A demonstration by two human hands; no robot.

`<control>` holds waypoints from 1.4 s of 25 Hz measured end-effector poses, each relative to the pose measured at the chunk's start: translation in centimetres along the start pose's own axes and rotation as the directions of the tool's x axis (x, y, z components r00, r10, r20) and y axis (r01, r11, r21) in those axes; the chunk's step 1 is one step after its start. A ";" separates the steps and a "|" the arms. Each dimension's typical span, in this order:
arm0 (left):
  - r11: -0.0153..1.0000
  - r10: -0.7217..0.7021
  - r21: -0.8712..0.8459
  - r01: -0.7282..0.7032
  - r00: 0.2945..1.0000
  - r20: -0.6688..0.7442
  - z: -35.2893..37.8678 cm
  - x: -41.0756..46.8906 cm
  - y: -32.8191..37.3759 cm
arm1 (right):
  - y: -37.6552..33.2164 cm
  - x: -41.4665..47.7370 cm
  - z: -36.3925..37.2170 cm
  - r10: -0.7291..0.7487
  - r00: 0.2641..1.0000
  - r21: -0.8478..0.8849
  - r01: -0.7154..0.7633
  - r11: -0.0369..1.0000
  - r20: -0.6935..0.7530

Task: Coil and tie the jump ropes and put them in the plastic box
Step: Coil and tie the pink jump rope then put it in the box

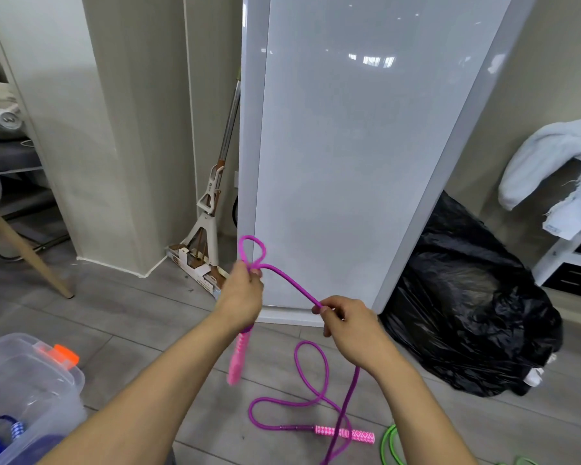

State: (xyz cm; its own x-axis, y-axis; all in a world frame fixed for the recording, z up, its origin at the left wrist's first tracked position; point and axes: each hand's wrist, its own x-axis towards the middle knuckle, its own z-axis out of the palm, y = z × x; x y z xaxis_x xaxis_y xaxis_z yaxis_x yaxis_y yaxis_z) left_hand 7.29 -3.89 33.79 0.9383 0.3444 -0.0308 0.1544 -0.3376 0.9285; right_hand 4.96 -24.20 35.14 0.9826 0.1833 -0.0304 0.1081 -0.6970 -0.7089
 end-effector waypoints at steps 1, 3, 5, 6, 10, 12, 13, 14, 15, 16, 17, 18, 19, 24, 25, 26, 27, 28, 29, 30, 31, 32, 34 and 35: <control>0.993 -0.054 -0.109 0.041 0.992 -0.116 -0.4 0.5 -0.1 | 0.3 0.0 -0.2 0.017 0.999 -0.025 -0.016 1.000 0.037; 0.940 -0.188 -0.330 0.088 0.941 -0.283 -1.4 1.0 -0.1 | 0.6 -0.1 -0.5 0.044 0.997 -0.083 -0.039 0.996 0.057; 0.899 -0.265 -0.423 0.112 0.908 -0.324 -2.1 1.2 -0.2 | 0.7 0.0 -0.7 0.041 0.999 -0.084 -0.042 0.996 -0.017; 0.882 -0.286 -0.455 0.125 0.908 -0.305 -2.0 1.3 -0.3 | 0.6 0.2 -0.6 0.023 0.998 -0.055 -0.027 0.998 -0.058; 0.761 -0.259 -0.622 0.184 0.965 -0.032 -1.0 0.1 0.6 | -0.6 -0.1 0.2 -0.102 0.987 0.122 0.116 0.986 -0.122; 0.715 -0.219 -0.652 0.250 0.967 0.131 -0.3 -1.3 1.7 | -1.3 -0.4 0.6 -0.119 0.982 0.204 0.148 0.968 -0.149; 0.712 -0.201 -0.644 0.281 0.960 0.196 0.2 -2.0 2.2 | -1.7 -0.5 0.9 -0.109 0.980 0.246 0.148 0.958 -0.164; 0.714 -0.188 -0.630 0.306 0.950 0.249 0.6 -2.5 2.4 | -2.0 -0.6 1.1 -0.101 0.978 0.279 0.150 0.948 -0.185; 0.712 -0.174 -0.621 0.328 0.939 0.296 0.9 -3.0 2.7 | -2.2 -0.6 1.4 -0.096 0.973 0.297 0.157 0.942 -0.210; 0.714 -0.160 -0.612 0.341 0.930 0.331 1.3 -3.4 2.8 | -2.2 -0.6 1.6 -0.090 0.968 0.307 0.162 0.938 -0.234; 0.719 -0.147 -0.605 0.342 0.925 0.349 1.5 -3.7 2.9 | -2.3 -0.7 1.8 -0.084 0.965 0.303 0.160 0.940 -0.250; 0.727 -0.133 -0.600 0.333 0.926 0.353 1.8 -3.9 2.9 | -2.3 -0.7 2.0 -0.082 0.963 0.285 0.157 0.946 -0.256; 0.730 -0.118 -0.602 0.322 0.928 0.354 2.0 -4.0 2.9 | -2.2 -0.8 2.1 -0.090 0.963 0.254 0.156 0.955 -0.254; 0.745 -0.154 -0.584 0.323 0.935 0.320 2.4 -4.0 2.5 | -2.1 -0.9 2.6 -0.186 0.967 0.095 0.204 0.974 -0.173; 0.752 -0.170 -0.574 0.324 0.937 0.306 2.3 -4.0 2.5 | -2.1 -0.8 2.6 -0.207 0.968 0.053 0.216 0.975 -0.140; 0.767 -0.178 -0.557 0.320 0.939 0.295 2.2 -3.9 2.4 | -2.0 -0.8 2.7 -0.234 0.966 0.030 0.239 0.971 -0.108; 0.785 -0.181 -0.532 0.316 0.939 0.292 2.1 -3.9 2.4 | -1.9 -0.9 2.7 -0.252 0.965 -0.005 0.252 0.968 -0.075; 0.808 -0.180 -0.500 0.312 0.938 0.295 2.1 -3.8 2.3 | -1.8 -0.9 2.7 -0.269 0.962 -0.024 0.268 0.963 -0.050; 0.836 -0.179 -0.456 0.305 0.937 0.300 2.1 -3.7 2.2 | -1.8 -1.0 2.8 -0.265 0.964 -0.046 0.263 0.964 -0.036; 0.862 -0.175 -0.414 0.293 0.938 0.299 2.1 -3.7 2.1 | -1.7 -1.0 3.0 -0.255 0.966 -0.040 0.253 0.967 -0.036; 0.877 -0.168 -0.392 0.277 0.942 0.290 2.1 -3.7 2.1 | -1.8 -1.1 3.1 -0.228 0.972 -0.030 0.226 0.974 -0.059; 0.881 -0.159 -0.393 0.263 0.948 0.277 2.1 -3.6 2.1 | -1.8 -1.1 3.1 -0.193 0.977 0.002 0.193 0.981 -0.086; 0.829 -0.160 -0.495 0.260 0.959 0.236 1.8 -3.0 2.3 | -2.1 -1.0 3.1 -0.155 0.980 0.036 0.160 0.986 -0.121; 0.779 -0.173 -0.568 0.265 0.962 0.210 1.5 -2.6 2.5 | -2.2 -0.9 2.9 -0.159 0.984 0.041 0.163 0.986 -0.086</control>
State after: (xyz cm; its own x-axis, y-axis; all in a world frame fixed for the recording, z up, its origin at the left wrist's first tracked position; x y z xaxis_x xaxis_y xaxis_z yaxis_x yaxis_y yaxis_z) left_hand 5.69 -6.99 35.65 0.9410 0.2058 -0.2685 0.1928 0.3260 0.9255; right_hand 3.37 -20.85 34.64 0.9623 0.2312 0.1431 0.2600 -0.6285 -0.7330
